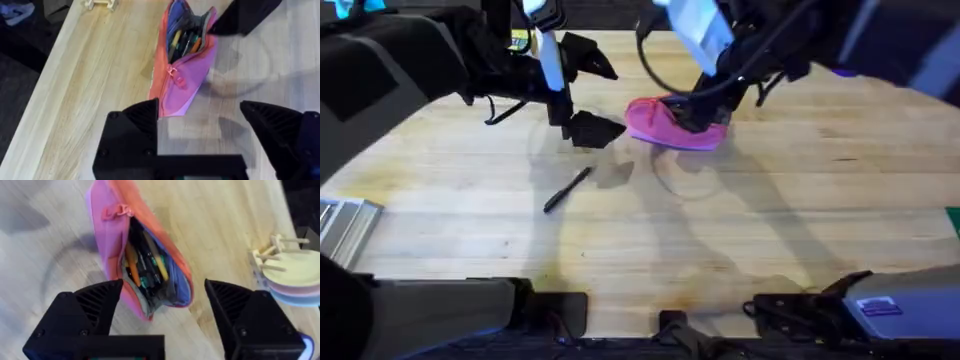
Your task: Unzip the bag, pick up the pens from the table one at a time and place them inside, then zip the bag closed.
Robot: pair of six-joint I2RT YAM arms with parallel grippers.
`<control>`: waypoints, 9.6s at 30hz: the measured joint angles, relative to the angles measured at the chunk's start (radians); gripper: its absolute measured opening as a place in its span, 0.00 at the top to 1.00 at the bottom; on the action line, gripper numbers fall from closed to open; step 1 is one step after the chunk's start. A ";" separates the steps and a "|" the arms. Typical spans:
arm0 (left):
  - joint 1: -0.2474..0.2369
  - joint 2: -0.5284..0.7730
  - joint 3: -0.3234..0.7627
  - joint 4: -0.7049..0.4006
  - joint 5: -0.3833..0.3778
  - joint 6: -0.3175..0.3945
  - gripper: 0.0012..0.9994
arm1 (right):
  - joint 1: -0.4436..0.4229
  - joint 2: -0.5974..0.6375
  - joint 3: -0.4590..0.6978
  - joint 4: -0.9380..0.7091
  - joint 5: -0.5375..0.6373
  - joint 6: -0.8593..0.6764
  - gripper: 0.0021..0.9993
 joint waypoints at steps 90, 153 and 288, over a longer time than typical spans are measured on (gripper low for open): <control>-0.065 -0.332 0.000 -0.501 -0.774 -0.596 0.00 | 0.000 -0.730 -0.171 -0.276 0.075 0.648 0.00; -0.211 0.074 -0.154 -0.154 -0.909 -0.678 0.00 | 0.000 -0.730 -0.172 -0.276 0.124 0.648 0.00; -0.602 0.415 0.356 0.144 -0.819 -0.586 0.01 | 0.000 -0.814 -0.172 -0.277 0.127 0.648 0.00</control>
